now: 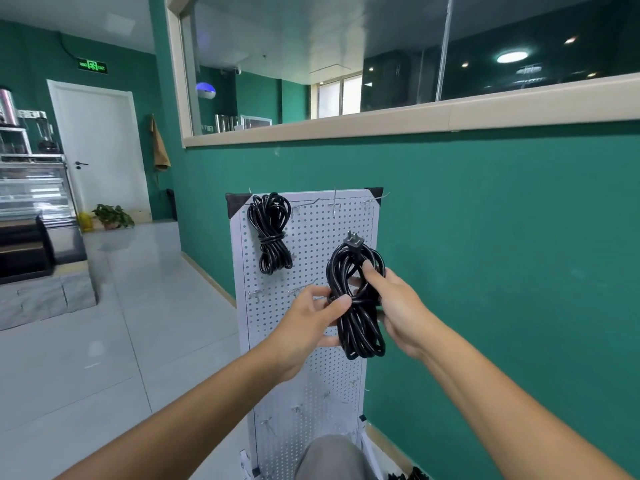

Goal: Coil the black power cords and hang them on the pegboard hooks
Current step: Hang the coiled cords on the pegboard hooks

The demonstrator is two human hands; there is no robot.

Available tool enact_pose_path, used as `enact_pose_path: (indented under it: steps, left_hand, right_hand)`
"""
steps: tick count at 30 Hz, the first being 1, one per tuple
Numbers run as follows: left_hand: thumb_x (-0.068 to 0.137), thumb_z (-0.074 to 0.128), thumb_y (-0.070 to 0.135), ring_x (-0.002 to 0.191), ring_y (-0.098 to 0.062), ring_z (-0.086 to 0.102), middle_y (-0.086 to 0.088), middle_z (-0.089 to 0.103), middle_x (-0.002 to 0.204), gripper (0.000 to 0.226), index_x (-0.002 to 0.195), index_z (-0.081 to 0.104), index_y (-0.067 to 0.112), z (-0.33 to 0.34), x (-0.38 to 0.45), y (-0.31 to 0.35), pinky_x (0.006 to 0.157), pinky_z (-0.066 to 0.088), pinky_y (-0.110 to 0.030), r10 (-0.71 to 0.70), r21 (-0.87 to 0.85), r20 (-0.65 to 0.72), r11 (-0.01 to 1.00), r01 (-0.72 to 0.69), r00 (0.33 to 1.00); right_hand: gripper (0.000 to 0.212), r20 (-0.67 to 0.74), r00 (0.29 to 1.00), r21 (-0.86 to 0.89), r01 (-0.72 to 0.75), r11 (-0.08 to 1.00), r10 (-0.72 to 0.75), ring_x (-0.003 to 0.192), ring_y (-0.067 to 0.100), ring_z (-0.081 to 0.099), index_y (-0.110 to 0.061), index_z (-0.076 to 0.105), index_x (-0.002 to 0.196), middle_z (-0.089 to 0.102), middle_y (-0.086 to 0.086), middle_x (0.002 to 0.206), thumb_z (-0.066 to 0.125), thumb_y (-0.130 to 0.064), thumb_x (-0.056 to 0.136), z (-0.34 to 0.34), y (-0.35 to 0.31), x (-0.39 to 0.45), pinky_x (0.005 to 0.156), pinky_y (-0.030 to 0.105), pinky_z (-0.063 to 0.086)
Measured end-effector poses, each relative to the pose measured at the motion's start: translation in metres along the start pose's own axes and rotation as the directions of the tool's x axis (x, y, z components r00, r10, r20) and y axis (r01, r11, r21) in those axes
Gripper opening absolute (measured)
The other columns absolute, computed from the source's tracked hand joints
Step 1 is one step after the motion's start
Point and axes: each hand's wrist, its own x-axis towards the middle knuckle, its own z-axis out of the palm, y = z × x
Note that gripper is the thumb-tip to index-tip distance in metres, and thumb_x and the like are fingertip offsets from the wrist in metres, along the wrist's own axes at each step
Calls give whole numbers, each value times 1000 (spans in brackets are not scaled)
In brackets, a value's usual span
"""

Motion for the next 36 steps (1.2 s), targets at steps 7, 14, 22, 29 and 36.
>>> enact_pose_path:
  steps: [7,14,22,29,36]
  left_hand:
    - [99,64,30,112,-18,66,-3,63,126,35,128,47,19,-8,36,35,96,58,-42,92,56,-122,995,-86,988]
    - [104,59,24,88,-1,60,11,58,100,43,140,41,9,-5,90,72,87,52,-34,216,81,-257,976,-202,942]
    - [103,61,35,99,-29,69,-15,71,112,34,124,55,9,-9,146,73,96,56,-54,211,209,-396,969,-136,894]
    - [101,60,45,86,-27,62,-16,67,108,54,134,48,4,-26,178,53,77,54,-41,188,304,-490,952,-35,852]
    - [107,51,39,59,-18,36,-7,46,78,37,89,44,8,-13,176,54,52,30,-31,175,389,-613,916,102,771]
  right_hand:
    - [28,-40,999,-127,29,991,-34,114,15,64,-25,59,120,68,-2,121,47,-45,106,-21,-6,6,99,43,56]
    - [20,-109,994,-141,9,990,-25,92,17,73,-17,69,112,77,1,105,51,-24,107,-48,16,-2,84,35,59]
    - [20,-107,994,-165,2,986,-19,73,12,71,-14,70,105,78,1,95,50,-15,106,-65,24,-6,73,28,54]
    - [19,-97,995,-232,12,973,-35,71,12,71,-12,70,104,77,2,96,51,-14,105,-74,31,-4,69,25,50]
    - [19,-96,995,-260,9,966,-35,69,10,70,-11,70,103,77,-1,92,51,-14,105,-80,43,-4,65,23,49]
